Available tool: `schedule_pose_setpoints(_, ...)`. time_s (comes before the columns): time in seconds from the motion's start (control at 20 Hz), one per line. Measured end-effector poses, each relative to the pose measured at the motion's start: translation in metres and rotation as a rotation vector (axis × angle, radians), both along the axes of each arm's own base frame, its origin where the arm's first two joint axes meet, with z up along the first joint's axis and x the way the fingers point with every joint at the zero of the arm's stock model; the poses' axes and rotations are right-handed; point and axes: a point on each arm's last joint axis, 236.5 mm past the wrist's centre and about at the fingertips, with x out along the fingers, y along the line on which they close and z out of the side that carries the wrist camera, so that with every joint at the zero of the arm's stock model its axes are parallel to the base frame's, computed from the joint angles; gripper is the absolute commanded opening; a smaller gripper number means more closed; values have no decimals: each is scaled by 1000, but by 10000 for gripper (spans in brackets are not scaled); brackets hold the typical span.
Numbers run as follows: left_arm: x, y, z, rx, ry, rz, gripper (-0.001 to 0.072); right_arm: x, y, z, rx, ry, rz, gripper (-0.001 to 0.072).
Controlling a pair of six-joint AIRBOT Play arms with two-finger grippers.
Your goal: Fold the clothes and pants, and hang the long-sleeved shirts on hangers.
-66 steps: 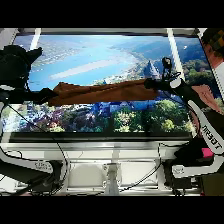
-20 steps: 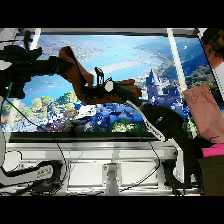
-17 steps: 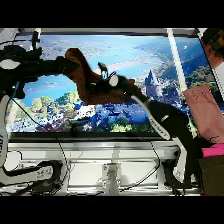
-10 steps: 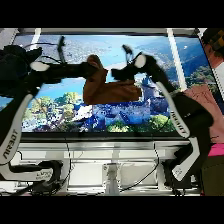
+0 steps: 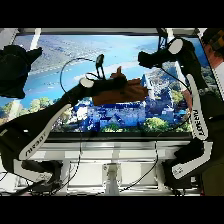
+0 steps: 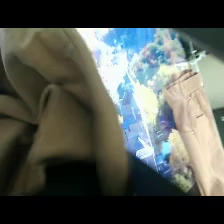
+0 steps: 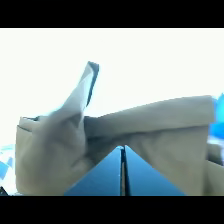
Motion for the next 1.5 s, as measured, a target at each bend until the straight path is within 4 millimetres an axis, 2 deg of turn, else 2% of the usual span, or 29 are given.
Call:
schedule_pose_setpoints(0.05,-1,-3,-1,4,-4,4,702,-1,-7,0,-14,4,5,277)
schedule_pose_setpoints(0.1,-1,-4,-2,8,-7,6,702,-3,-15,-2,-31,10,11,285)
schedule_pose_setpoints(0.15,-1,-5,-3,9,-9,6,702,-4,-22,-3,-47,14,17,331)
schedule_pose_setpoints(0.25,1,-1,0,8,-14,14,702,-8,-35,-7,-77,30,33,554)
schedule_pose_setpoints(0.3,5,3,2,8,-19,21,702,-12,-39,-11,-90,45,48,634)
schedule_pose_setpoints(0.4,12,13,7,1,-22,38,702,-22,-45,-21,-115,81,86,688)
schedule_pose_setpoints(0.7,19,44,11,-27,30,-8,701,-50,-60,-85,-122,249,145,688)
schedule_pose_setpoints(0.85,20,57,11,-40,56,-29,701,-52,-59,-104,-21,297,139,688)
schedule_pose_setpoints(1.05,18,64,11,-50,76,-52,701,-50,-60,-127,106,349,111,691)
schedule_pose_setpoints(1.2,17,65,12,-53,82,-61,701,-54,-51,-143,183,398,115,691)
schedule_pose_setpoints(1.5,16,66,12,-55,85,-65,700,-58,-20,-163,286,442,160,691)
